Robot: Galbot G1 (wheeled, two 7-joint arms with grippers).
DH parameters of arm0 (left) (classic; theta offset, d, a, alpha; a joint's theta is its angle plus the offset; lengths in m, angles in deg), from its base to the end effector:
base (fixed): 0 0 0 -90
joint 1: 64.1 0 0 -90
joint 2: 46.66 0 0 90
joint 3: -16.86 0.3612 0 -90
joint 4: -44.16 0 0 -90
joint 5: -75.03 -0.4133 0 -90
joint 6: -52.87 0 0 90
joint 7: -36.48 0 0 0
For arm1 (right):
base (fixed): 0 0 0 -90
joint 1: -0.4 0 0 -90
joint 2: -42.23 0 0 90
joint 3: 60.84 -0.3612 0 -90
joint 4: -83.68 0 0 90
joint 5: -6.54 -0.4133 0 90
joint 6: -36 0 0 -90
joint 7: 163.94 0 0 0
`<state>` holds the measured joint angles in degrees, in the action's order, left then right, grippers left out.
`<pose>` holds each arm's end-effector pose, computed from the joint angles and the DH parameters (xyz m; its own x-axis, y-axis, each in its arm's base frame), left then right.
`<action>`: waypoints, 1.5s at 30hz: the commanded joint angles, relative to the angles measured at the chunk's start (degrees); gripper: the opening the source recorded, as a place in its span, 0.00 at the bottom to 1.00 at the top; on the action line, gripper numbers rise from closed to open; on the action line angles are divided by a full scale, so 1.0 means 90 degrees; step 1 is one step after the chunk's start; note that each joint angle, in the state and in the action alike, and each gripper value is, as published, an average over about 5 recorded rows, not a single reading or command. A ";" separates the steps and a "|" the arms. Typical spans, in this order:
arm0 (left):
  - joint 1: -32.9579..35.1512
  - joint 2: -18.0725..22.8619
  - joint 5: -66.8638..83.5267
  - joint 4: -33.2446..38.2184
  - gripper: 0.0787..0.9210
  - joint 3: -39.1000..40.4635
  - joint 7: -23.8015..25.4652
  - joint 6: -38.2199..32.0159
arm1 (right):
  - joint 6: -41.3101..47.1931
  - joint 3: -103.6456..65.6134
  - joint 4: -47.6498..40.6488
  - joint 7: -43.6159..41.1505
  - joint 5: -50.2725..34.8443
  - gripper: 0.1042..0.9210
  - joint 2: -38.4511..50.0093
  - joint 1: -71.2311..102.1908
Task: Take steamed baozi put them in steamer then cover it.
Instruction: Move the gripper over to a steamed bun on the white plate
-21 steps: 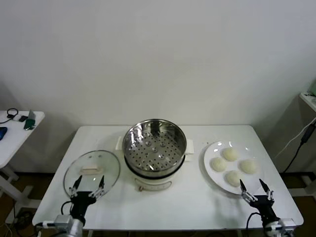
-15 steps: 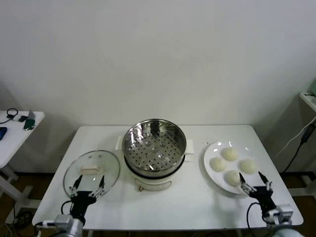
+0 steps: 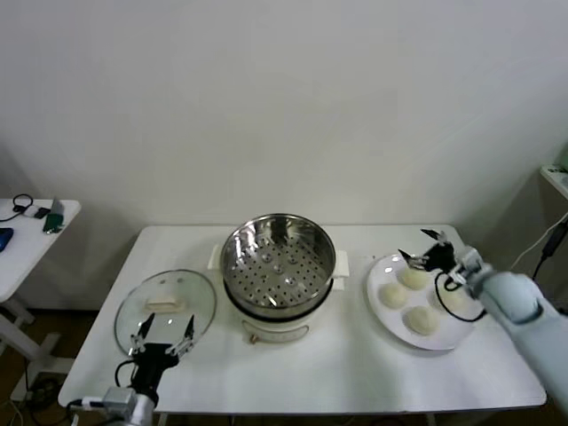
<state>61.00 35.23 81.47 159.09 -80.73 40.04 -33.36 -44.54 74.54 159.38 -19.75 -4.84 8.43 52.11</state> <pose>0.2015 0.0754 -0.3594 -0.9731 -0.0018 0.2305 0.0139 0.9977 0.0664 0.5273 -0.2264 -0.2139 -0.6630 -0.3634 0.6545 -0.7426 0.4299 -0.5136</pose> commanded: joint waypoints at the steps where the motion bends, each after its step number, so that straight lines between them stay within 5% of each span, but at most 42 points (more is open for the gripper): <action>1: 0.0065 -0.0013 -0.0016 -0.0009 0.88 0.0002 0.0005 -0.0034 | -0.0743 0.4678 -0.1442 -0.2711 0.0992 0.88 0.0805 -0.4509; 11: 0.0095 -0.0019 0.0023 -0.0079 0.88 -0.0009 0.0015 -0.0115 | -0.1250 0.6732 -0.2326 -0.3694 0.0755 0.88 -0.0287 -0.5684; 37: 0.0035 -0.0105 0.0162 -0.0323 0.88 -0.0069 0.0008 -0.0183 | -0.1187 0.4281 -0.4498 -0.2973 0.1371 0.88 -0.2149 -0.3091; 45: -0.0013 -0.0126 0.0226 -0.0372 0.88 -0.0058 0.0005 -0.0187 | -0.1223 0.4130 -0.4778 -0.2833 0.1379 0.74 -0.2339 -0.3008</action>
<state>60.91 34.08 83.43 155.81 -81.27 40.09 -35.03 -55.13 112.92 119.49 -45.27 6.41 -10.98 23.97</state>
